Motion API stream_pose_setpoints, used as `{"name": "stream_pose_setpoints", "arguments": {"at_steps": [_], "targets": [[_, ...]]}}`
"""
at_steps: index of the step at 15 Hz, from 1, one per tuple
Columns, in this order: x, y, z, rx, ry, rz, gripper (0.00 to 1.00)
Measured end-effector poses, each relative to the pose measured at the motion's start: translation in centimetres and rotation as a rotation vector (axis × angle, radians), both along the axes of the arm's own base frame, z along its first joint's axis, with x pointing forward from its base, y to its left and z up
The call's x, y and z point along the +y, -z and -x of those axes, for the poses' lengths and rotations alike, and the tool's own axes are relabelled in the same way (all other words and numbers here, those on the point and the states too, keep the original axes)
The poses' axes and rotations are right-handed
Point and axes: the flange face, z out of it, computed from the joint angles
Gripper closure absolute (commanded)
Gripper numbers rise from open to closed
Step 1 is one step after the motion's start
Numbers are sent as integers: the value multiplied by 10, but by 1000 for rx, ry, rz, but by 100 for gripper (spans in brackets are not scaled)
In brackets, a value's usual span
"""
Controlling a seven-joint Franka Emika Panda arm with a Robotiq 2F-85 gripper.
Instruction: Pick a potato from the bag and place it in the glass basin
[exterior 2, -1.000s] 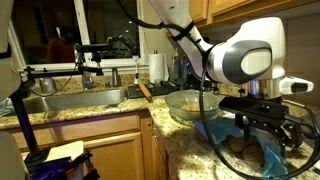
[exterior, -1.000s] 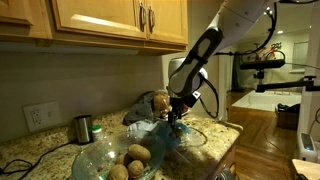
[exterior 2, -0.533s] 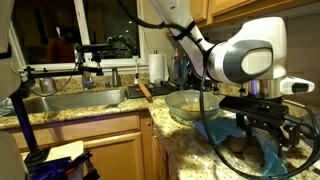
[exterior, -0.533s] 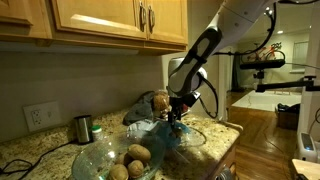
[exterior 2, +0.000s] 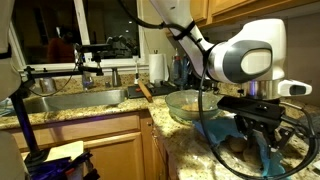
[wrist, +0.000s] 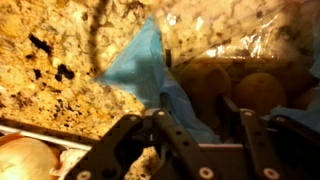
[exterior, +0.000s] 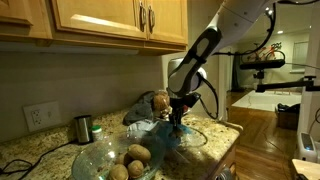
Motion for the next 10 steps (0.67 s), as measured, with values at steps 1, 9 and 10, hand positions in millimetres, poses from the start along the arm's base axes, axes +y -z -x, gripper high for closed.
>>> {"name": "stream_pose_setpoints", "arguments": {"at_steps": [1, 9, 10], "targets": [[2, 2, 1, 14, -2, -5, 15], [12, 11, -1, 69, -14, -25, 13], [13, 10, -1, 73, -14, -26, 15]]}}
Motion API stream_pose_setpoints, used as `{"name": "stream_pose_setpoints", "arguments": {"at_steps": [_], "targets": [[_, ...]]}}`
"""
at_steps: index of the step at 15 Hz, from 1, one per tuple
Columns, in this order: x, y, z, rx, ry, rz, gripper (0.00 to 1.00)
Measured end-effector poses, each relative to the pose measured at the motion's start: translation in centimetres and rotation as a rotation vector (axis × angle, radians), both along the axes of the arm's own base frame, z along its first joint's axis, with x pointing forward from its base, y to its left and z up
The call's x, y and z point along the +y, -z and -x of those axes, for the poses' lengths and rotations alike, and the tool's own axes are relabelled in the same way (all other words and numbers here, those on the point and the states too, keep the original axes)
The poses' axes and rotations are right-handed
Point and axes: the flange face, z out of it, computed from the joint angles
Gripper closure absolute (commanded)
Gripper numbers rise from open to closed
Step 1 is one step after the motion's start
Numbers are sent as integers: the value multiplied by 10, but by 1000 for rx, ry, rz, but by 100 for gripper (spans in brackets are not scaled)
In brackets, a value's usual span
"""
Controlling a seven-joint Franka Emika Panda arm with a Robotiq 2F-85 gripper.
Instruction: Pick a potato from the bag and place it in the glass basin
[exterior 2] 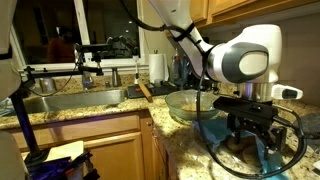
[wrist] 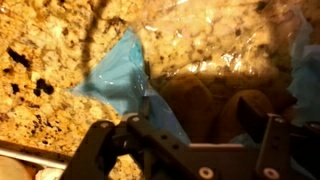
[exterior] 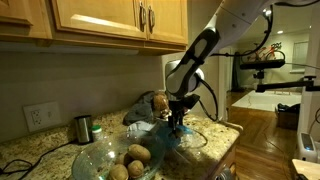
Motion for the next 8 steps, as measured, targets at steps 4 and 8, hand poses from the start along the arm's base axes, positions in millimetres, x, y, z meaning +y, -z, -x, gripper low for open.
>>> {"name": "stream_pose_setpoints", "arguments": {"at_steps": [4, 8], "targets": [[3, 0, -1, 19, -3, -3, 16], [6, 0, -1, 38, 0, -6, 15]]}}
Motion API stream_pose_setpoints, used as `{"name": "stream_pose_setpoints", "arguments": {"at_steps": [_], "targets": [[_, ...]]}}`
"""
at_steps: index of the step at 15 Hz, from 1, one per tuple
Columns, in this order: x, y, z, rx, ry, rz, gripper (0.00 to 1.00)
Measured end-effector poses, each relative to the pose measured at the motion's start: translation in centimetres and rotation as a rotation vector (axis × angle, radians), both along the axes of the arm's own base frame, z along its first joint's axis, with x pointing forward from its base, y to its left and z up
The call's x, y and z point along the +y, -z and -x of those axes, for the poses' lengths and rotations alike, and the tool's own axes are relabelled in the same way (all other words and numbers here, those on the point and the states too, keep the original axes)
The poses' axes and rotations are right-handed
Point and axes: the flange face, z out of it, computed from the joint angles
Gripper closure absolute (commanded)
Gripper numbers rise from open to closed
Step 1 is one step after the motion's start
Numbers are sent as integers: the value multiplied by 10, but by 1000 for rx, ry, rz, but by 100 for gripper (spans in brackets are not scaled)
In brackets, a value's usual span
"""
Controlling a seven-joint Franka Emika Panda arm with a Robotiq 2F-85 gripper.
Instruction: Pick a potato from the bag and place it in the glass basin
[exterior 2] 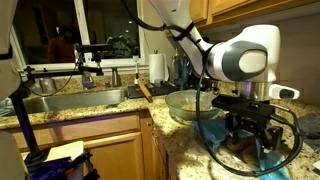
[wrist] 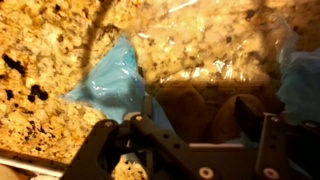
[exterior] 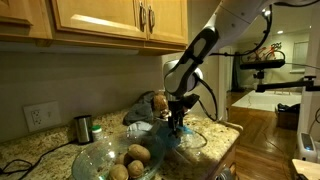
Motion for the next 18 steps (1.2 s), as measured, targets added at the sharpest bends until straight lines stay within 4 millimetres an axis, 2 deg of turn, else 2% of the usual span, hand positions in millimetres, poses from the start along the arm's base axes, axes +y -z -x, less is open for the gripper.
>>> {"name": "stream_pose_setpoints", "arguments": {"at_steps": [4, 6, 10, 15, 18], "targets": [[4, 3, 1, 22, 11, -4, 13], [7, 4, 1, 29, 15, -5, 7], [10, 7, 1, 39, 14, -6, 4], [4, 10, 1, 43, 25, -6, 7], [-4, 12, 0, 42, 36, -4, 5]]}}
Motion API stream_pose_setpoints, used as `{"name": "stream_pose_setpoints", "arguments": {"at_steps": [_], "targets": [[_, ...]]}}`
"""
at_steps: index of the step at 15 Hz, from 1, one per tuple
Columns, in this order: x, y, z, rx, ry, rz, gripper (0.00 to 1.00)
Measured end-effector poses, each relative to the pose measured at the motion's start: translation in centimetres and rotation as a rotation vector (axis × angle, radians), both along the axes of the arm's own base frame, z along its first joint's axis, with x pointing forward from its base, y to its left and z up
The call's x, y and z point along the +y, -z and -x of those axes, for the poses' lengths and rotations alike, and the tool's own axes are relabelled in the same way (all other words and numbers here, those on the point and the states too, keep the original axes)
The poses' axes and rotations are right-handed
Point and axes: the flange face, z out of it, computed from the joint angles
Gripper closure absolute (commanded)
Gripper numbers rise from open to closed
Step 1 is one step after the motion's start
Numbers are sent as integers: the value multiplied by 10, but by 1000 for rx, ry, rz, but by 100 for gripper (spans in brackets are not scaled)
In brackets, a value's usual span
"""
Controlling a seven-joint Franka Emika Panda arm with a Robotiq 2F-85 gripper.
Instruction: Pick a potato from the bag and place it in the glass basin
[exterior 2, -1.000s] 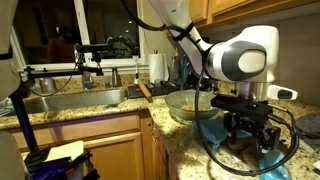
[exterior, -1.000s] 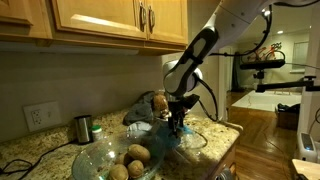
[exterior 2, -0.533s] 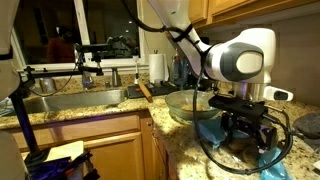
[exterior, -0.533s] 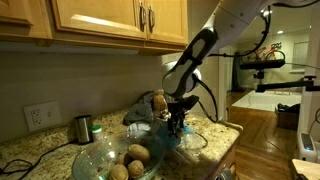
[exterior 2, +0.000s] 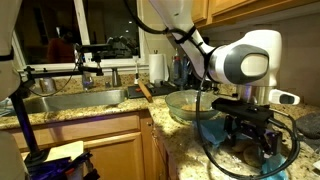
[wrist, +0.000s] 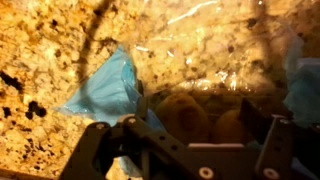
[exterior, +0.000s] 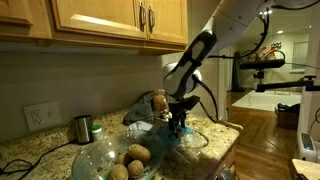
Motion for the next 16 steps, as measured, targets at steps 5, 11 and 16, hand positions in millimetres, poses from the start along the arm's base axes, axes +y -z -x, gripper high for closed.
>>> {"name": "stream_pose_setpoints", "arguments": {"at_steps": [5, 11, 16], "targets": [[-11, 2, 1, -1, 20, 1, 4], [-15, 6, 1, 25, 32, -9, 28], [-9, 6, 1, 56, 28, -19, 52]]}}
